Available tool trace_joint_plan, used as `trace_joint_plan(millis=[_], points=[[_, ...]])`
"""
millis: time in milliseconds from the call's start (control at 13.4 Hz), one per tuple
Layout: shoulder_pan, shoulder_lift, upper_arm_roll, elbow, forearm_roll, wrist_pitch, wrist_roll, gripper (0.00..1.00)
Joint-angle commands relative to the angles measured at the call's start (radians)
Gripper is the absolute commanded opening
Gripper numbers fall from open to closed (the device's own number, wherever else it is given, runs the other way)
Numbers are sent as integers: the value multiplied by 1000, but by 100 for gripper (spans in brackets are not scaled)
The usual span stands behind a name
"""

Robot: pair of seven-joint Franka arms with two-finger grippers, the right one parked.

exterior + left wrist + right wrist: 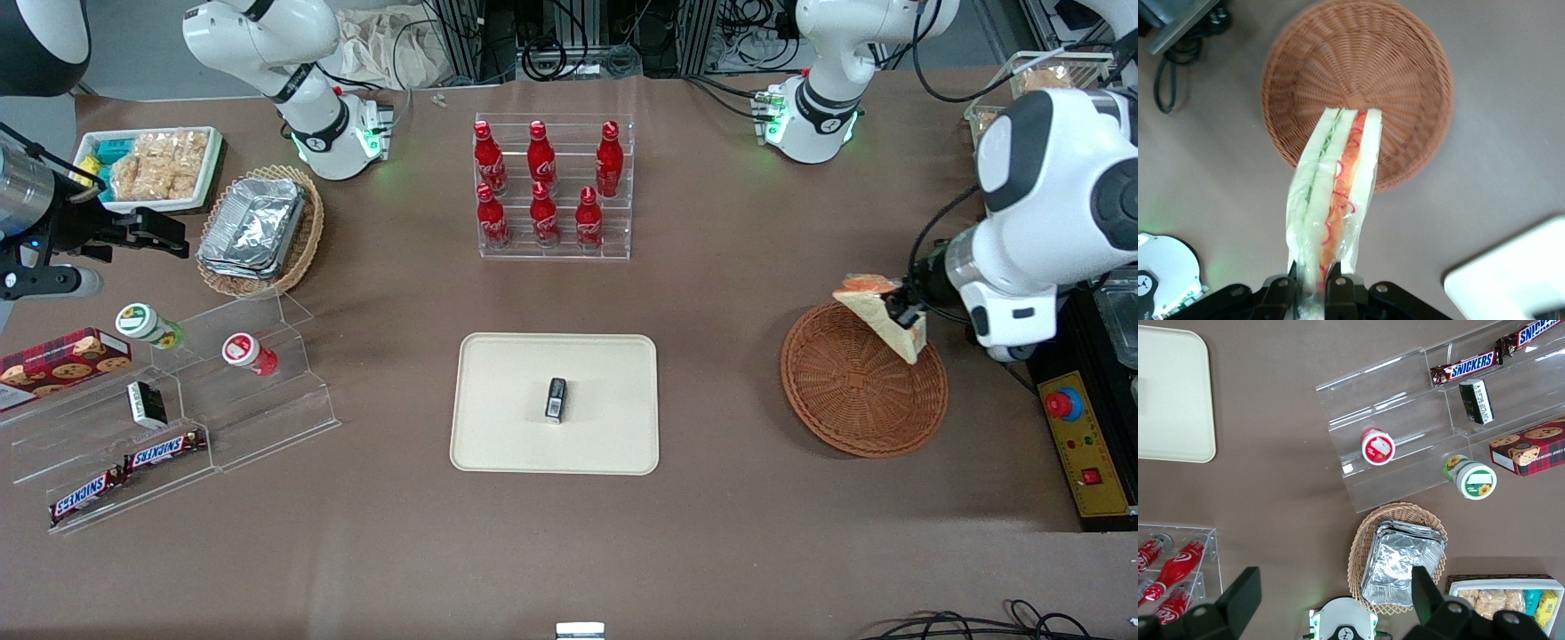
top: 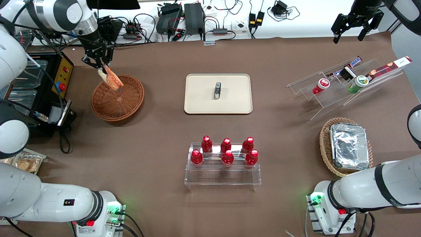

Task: Place sandwich from basket to tray
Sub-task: 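Lift the sandwich up out of the basket with the left gripper, then carry the sandwich over the cream tray beside the black box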

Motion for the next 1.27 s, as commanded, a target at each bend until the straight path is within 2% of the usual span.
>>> trace_joint_plan(millis=[0, 522, 746, 821, 970, 1194], points=[[2, 29, -59, 26, -1, -22, 112, 0], [-27, 96, -271, 43, 11, 77, 174, 0], [-76, 144, -296, 46, 16, 201, 162, 0], [-112, 174, -296, 46, 43, 261, 145, 0], [-146, 248, -297, 46, 149, 356, 87, 0], [-198, 352, -296, 66, 230, 456, 82, 0]])
